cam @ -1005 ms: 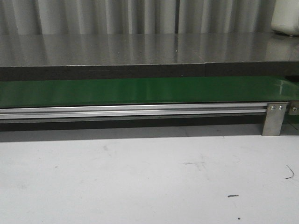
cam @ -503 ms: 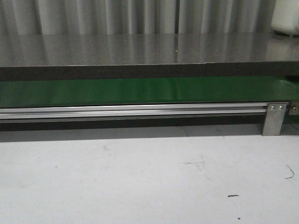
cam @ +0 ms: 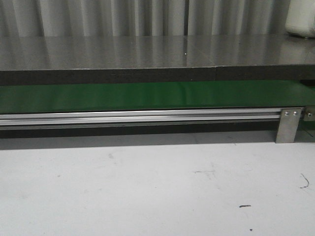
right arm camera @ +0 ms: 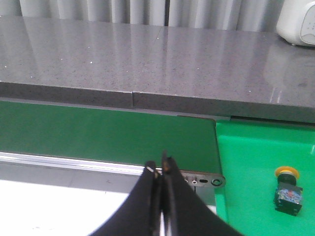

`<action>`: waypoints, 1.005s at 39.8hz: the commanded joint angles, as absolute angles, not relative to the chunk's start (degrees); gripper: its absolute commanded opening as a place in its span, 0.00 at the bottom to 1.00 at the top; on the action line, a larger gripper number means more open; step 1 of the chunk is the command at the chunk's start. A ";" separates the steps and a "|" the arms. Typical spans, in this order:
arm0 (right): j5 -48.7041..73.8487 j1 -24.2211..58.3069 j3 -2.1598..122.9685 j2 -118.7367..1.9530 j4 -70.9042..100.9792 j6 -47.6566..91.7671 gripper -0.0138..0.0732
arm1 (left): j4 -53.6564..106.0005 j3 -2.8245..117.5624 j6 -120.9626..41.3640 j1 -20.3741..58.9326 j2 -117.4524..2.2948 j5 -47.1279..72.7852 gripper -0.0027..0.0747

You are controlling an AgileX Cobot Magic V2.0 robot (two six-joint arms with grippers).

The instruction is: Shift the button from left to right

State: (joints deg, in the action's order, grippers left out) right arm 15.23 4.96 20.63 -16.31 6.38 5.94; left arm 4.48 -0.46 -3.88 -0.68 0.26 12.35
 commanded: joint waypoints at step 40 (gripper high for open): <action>7.24 -1.23 -1.09 1.56 7.63 6.62 0.08 | 5.03 -2.13 -3.48 -0.76 1.26 7.33 0.01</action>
